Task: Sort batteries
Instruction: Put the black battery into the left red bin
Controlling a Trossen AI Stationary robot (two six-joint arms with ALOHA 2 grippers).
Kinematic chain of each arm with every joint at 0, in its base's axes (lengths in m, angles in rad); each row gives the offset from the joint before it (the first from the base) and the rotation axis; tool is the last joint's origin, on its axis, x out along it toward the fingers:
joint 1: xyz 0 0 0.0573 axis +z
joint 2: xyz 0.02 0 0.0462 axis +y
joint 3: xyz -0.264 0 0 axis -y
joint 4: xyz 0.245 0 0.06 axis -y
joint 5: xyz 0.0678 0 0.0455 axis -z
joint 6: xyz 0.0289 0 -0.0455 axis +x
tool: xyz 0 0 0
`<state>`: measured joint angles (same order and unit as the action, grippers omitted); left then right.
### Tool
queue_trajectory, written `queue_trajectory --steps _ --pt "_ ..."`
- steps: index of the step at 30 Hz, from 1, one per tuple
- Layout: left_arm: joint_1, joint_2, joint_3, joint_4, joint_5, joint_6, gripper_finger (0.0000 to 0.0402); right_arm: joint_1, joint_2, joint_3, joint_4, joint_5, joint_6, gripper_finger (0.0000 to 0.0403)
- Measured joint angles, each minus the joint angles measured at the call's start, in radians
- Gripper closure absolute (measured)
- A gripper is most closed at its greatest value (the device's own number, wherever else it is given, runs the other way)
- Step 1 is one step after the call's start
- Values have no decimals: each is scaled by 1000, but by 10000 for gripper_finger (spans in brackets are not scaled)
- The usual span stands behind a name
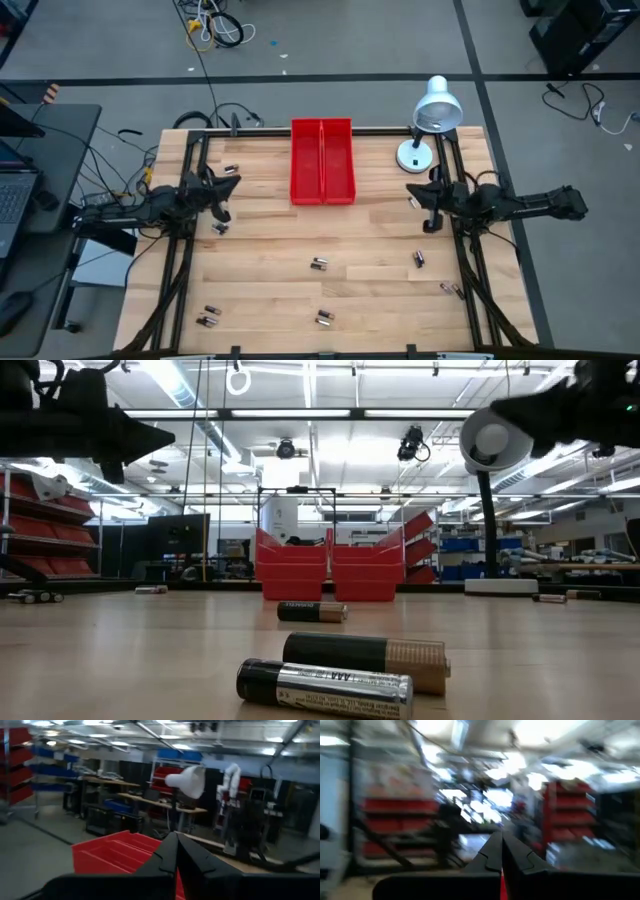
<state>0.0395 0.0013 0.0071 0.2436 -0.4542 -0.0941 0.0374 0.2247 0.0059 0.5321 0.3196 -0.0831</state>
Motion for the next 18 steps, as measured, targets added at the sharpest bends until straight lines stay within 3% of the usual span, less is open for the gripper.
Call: queue_trajectory --steps 3,8,13,18 --pt "0 6 0 -17 -29 -103 362 -34 37 0 -9 84 66 402" --pt "0 41 13 -51 -54 -230 308 -91 92 0 8 82 90 402" --pt "0 114 56 -45 -59 -258 257 -127 141 0 -1 83 165 402" --pt "0 223 106 -60 -209 -289 218 -128 177 0 3 80 198 402"
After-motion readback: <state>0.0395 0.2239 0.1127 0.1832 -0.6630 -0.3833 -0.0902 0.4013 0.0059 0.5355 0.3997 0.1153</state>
